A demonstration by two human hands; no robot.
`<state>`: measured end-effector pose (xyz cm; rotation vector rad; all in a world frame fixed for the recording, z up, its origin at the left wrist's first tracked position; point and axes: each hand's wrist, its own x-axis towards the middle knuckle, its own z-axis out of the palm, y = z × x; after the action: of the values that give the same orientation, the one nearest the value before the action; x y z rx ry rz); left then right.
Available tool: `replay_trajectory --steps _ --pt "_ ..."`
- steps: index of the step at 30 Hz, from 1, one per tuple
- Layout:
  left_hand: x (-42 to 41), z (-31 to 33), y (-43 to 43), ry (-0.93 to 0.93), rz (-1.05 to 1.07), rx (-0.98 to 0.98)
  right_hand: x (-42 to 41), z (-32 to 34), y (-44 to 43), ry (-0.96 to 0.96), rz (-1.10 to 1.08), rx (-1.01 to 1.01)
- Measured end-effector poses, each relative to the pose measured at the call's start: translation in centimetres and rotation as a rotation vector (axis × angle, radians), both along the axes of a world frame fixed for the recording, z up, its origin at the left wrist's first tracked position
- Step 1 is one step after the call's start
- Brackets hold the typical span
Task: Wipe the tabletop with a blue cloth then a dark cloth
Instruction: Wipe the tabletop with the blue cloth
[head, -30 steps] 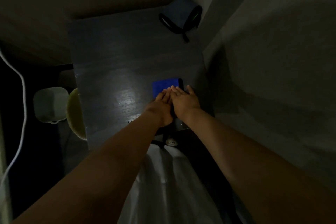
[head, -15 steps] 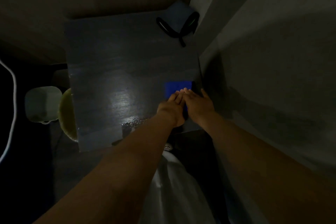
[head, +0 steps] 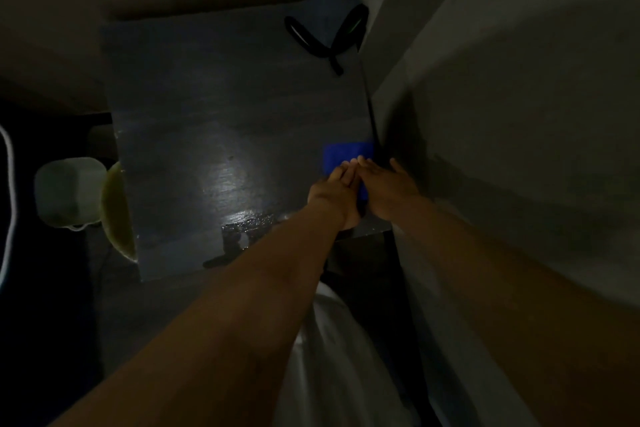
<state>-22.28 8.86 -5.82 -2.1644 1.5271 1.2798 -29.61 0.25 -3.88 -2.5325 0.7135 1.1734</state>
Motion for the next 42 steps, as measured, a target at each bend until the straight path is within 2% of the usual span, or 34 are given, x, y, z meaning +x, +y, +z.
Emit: replay_trajectory --steps 11,19,30,42 --pt "-2.9 -0.1 2.4 -0.014 -0.101 0.007 -3.9 -0.5 1.8 -0.062 -0.084 0.096" --pt "-4.2 -0.2 3.4 -0.034 -0.205 0.047 -5.6 -0.3 3.3 -0.071 -0.103 0.088" --pt "-3.8 0.3 3.3 -0.015 -0.205 0.068 -5.3 0.0 3.4 -0.054 -0.087 0.087" --pt "-3.4 -0.2 5.1 0.064 -0.044 0.041 -5.2 -0.7 5.2 -0.076 -0.138 0.113"
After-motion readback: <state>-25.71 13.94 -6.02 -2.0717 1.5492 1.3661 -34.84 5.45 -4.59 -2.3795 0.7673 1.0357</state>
